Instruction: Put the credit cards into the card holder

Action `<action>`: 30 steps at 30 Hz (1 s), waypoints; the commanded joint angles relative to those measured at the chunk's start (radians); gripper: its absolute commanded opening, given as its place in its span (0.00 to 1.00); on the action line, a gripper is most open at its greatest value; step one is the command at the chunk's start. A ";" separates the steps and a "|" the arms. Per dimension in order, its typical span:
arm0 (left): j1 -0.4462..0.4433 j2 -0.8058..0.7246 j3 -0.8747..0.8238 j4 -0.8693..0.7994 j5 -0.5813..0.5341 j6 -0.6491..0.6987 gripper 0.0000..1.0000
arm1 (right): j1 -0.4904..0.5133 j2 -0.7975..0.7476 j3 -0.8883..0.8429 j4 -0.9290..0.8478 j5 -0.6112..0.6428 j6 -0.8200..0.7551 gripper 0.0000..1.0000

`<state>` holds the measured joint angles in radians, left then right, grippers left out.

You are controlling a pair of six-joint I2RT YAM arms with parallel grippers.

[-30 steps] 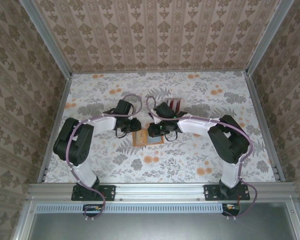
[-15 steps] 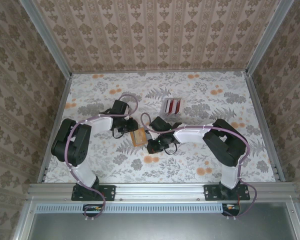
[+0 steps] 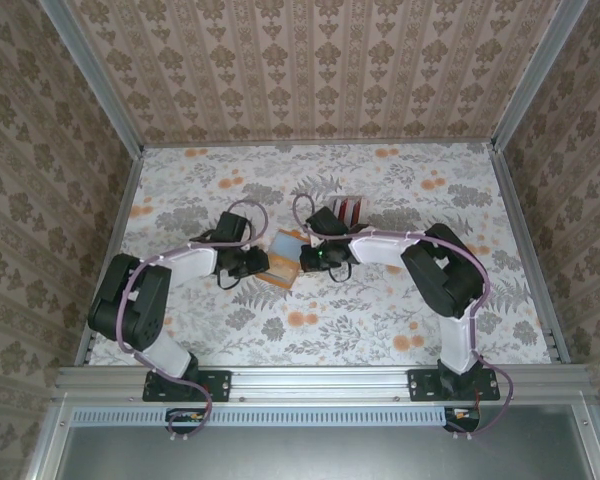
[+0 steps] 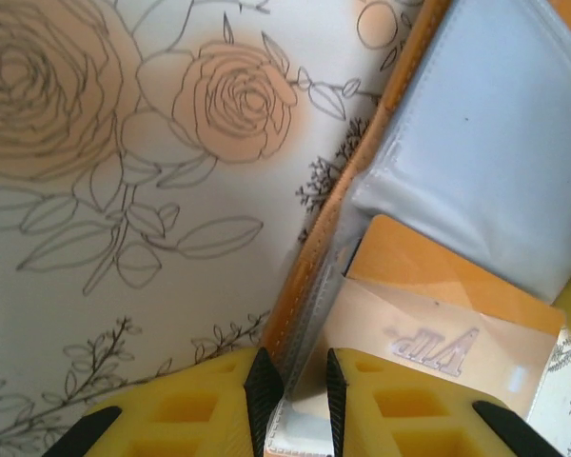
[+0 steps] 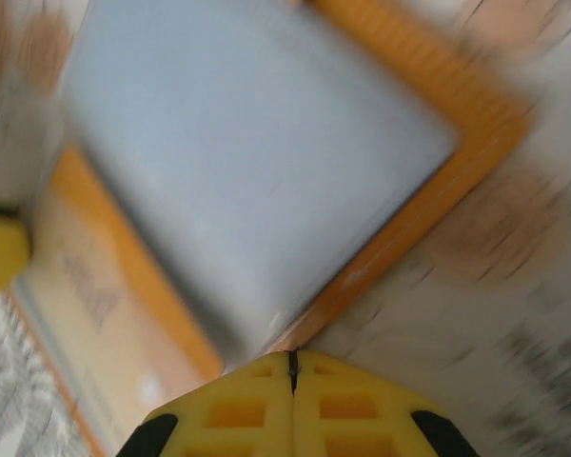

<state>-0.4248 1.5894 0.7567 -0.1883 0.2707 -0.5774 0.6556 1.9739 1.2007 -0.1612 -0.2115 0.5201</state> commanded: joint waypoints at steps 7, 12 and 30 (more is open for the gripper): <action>-0.144 0.032 -0.051 -0.052 -0.018 -0.112 0.28 | -0.041 0.122 0.172 -0.040 -0.005 -0.058 0.07; -0.246 0.090 -0.005 -0.011 -0.012 -0.176 0.28 | -0.048 0.146 0.224 -0.066 -0.034 -0.081 0.07; -0.331 -0.019 0.063 -0.018 -0.154 -0.218 0.42 | -0.145 -0.032 0.246 -0.159 -0.057 -0.137 0.11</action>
<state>-0.7532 1.6436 0.8368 -0.1429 0.1986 -0.7868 0.5426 2.0766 1.4666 -0.2935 -0.2928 0.3920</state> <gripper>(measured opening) 0.418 0.106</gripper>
